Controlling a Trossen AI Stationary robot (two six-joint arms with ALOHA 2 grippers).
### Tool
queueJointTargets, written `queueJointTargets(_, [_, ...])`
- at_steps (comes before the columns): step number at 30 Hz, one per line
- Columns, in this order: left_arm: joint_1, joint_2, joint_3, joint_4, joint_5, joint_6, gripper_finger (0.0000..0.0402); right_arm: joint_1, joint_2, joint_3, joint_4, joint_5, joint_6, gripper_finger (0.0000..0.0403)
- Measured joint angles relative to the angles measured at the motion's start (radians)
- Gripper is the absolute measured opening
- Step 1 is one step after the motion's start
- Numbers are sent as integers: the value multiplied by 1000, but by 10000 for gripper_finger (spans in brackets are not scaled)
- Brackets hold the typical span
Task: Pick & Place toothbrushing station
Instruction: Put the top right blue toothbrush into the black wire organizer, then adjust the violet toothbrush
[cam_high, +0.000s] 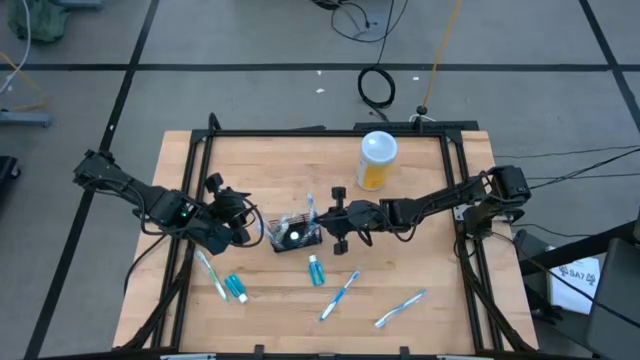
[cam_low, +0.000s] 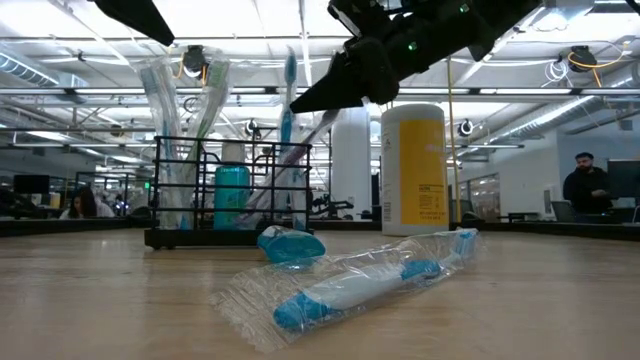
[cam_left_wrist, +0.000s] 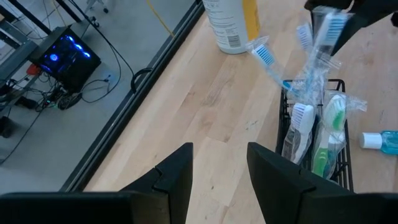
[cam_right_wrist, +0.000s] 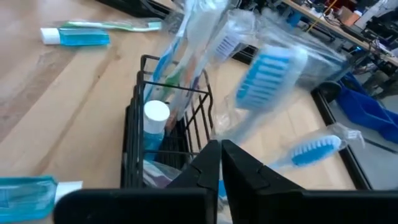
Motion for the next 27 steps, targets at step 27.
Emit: queueJointTargets(27, [0,0,0,1,-23,22,159,-11,-55,1,297,131,-58,161])
